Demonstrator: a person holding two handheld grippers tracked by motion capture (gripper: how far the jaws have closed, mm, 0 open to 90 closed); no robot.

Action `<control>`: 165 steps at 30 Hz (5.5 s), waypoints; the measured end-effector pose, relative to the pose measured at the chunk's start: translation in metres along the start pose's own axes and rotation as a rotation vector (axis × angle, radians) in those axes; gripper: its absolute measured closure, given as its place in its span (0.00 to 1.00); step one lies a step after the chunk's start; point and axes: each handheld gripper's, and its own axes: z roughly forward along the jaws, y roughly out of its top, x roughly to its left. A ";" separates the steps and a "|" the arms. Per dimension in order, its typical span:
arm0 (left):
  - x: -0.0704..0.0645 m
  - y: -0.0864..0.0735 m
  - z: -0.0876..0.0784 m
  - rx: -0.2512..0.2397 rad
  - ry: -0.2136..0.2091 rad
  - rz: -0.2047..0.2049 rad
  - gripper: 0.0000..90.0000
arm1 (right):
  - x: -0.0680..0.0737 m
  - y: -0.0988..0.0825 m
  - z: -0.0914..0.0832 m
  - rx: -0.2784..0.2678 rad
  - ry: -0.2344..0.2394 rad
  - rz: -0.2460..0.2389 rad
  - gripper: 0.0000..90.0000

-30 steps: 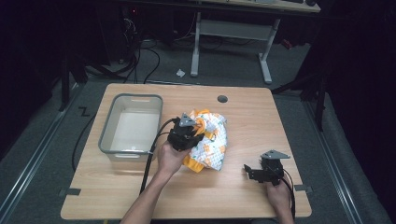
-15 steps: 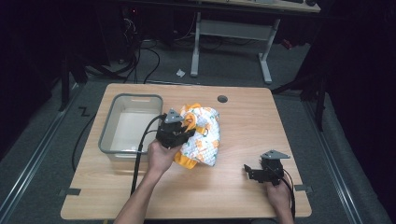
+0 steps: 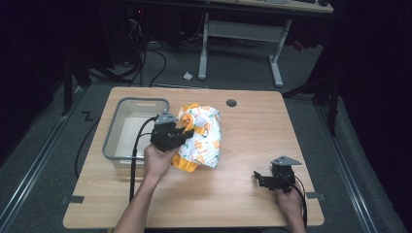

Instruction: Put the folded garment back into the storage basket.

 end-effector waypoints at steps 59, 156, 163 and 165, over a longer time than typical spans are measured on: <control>0.085 -0.008 -0.091 -0.038 0.209 -0.096 0.84 | 0.000 0.000 0.000 0.000 0.000 0.000 0.15; 0.092 -0.027 -0.059 0.067 0.329 -0.086 0.47 | 0.000 0.000 0.000 0.000 0.000 0.000 0.15; 0.083 -0.025 -0.060 0.055 0.304 -0.073 0.46 | 0.000 0.000 0.000 0.000 0.000 0.000 0.15; 0.080 -0.025 -0.060 0.054 0.300 -0.070 0.46 | 0.000 0.000 0.000 0.000 0.000 0.000 0.15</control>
